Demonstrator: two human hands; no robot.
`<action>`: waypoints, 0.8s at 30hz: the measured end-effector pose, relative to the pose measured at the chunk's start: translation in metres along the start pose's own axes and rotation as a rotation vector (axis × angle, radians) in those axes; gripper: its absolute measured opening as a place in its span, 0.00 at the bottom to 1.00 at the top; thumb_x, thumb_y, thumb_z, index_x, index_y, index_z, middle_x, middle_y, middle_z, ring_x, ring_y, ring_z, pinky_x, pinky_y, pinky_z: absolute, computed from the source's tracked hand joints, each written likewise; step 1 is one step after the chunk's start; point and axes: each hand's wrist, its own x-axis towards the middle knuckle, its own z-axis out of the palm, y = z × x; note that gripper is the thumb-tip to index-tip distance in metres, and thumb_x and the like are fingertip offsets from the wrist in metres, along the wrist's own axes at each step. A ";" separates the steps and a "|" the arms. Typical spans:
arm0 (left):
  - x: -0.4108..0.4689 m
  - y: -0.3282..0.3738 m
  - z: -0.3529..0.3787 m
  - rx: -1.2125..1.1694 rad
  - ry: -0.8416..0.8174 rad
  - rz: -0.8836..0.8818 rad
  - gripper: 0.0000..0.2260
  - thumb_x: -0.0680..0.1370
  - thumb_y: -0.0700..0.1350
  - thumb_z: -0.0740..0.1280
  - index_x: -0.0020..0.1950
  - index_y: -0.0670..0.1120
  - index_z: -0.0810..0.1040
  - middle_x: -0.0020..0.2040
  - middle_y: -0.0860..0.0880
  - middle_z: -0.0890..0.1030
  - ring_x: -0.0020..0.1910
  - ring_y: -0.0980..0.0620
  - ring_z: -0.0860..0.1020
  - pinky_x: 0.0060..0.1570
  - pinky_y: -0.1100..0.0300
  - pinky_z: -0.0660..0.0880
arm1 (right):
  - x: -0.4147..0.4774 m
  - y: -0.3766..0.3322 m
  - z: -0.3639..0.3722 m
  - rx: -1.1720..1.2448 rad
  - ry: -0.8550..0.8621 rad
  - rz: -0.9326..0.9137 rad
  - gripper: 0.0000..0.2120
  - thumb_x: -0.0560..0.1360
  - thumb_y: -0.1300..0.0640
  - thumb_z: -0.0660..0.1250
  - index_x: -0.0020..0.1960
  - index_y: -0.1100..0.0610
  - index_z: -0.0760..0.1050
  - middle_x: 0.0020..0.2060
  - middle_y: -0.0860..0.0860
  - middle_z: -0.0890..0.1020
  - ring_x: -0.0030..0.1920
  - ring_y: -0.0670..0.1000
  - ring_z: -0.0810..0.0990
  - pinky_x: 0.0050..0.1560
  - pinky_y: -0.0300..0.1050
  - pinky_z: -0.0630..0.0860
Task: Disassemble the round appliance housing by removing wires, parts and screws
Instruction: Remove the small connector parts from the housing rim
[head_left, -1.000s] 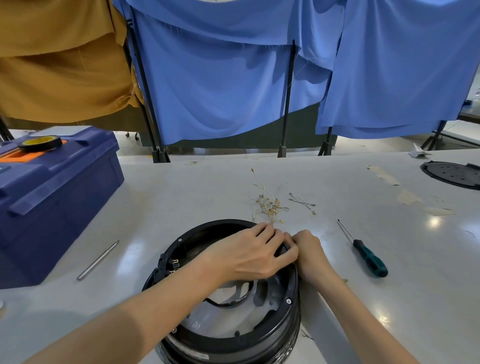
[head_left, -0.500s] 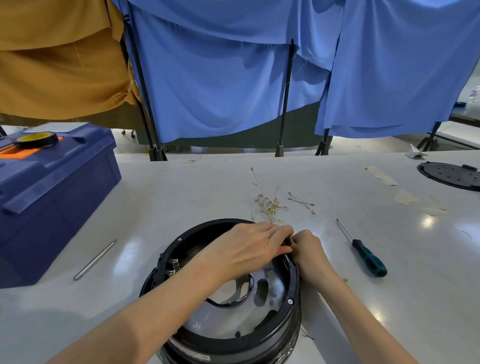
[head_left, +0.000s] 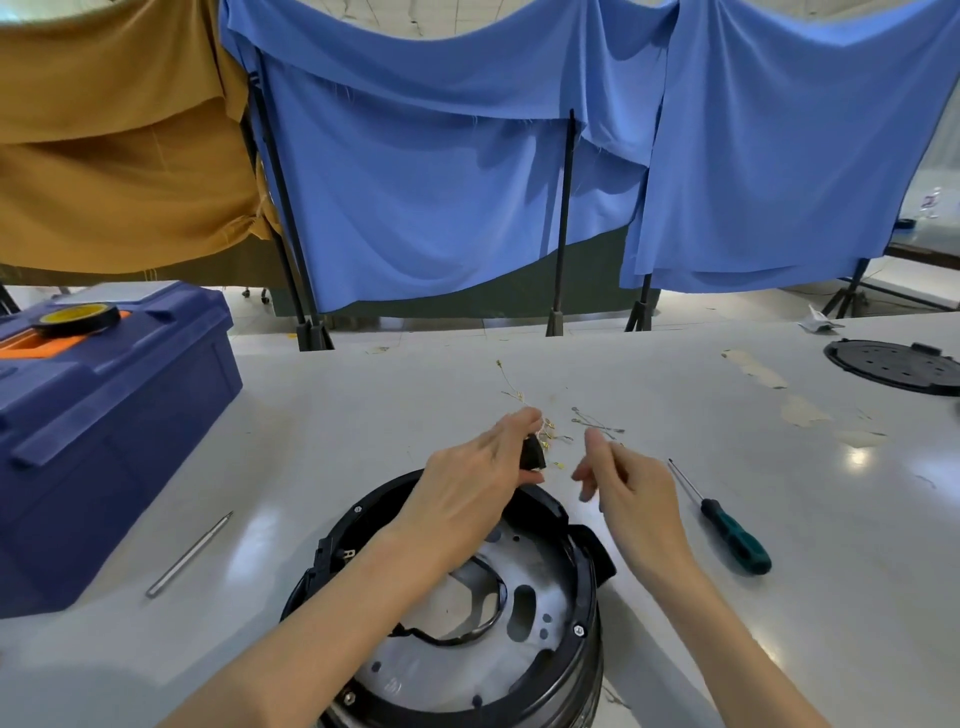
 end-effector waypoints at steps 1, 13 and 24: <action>0.001 0.002 -0.001 0.005 0.005 -0.001 0.26 0.79 0.42 0.63 0.74 0.49 0.56 0.73 0.56 0.66 0.61 0.59 0.76 0.35 0.62 0.73 | -0.001 -0.007 -0.003 0.152 -0.053 -0.016 0.23 0.78 0.40 0.60 0.34 0.55 0.80 0.29 0.52 0.81 0.26 0.47 0.74 0.30 0.37 0.70; -0.002 -0.006 -0.025 -0.021 -0.033 -0.150 0.33 0.79 0.55 0.62 0.78 0.53 0.48 0.78 0.52 0.54 0.77 0.53 0.46 0.70 0.64 0.38 | 0.016 -0.006 -0.024 0.350 -0.038 0.173 0.05 0.68 0.70 0.74 0.42 0.63 0.81 0.33 0.59 0.84 0.29 0.55 0.82 0.36 0.43 0.82; -0.077 -0.077 -0.020 -0.456 -0.122 -0.734 0.09 0.76 0.55 0.67 0.55 0.55 0.80 0.52 0.58 0.83 0.55 0.58 0.79 0.59 0.57 0.74 | 0.053 0.052 -0.007 -0.351 0.024 0.249 0.13 0.76 0.54 0.69 0.40 0.63 0.80 0.35 0.55 0.82 0.41 0.59 0.78 0.37 0.44 0.67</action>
